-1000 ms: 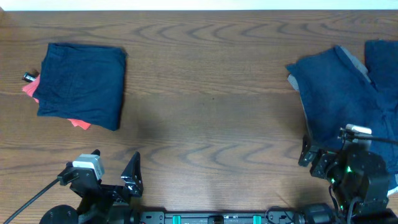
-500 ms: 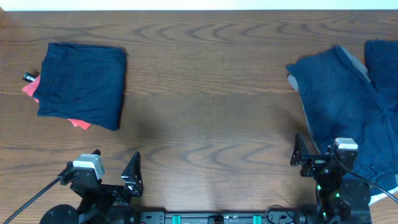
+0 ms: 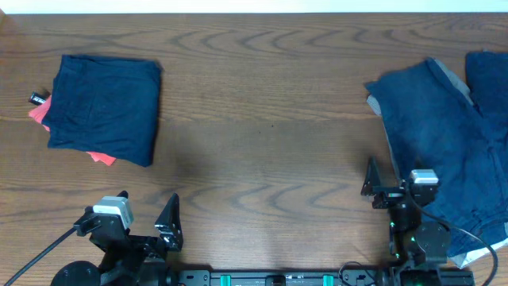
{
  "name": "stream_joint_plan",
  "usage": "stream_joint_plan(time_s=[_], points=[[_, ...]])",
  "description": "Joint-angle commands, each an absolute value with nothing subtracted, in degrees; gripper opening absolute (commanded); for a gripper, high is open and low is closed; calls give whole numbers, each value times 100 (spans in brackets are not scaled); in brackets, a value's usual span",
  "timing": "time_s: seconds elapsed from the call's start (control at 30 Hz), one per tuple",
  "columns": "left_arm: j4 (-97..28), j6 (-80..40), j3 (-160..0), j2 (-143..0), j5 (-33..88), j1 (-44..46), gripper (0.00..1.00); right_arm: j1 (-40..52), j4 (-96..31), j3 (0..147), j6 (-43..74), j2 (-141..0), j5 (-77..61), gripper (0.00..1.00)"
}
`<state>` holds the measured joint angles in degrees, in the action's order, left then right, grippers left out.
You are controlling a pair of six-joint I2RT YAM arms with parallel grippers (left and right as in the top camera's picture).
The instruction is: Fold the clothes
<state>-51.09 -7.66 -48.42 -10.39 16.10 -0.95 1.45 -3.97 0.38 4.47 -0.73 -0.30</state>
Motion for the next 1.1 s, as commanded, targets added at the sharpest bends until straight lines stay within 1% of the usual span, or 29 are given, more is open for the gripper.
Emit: stream_joint_plan(time_s=[0.0, 1.0, 1.07], points=[[-5092, -733, -4834, -1024, 1555, -78, 98, 106, -412, 32, 360, -49, -69, 99], [-5113, -729, -4762, -1022, 1553, -84, 98, 106, -423, 32, 357, -60, -69, 99], [-5218, -720, -4672, -1011, 1361, -84, 98, 106, -423, 32, 360, -60, -69, 99]])
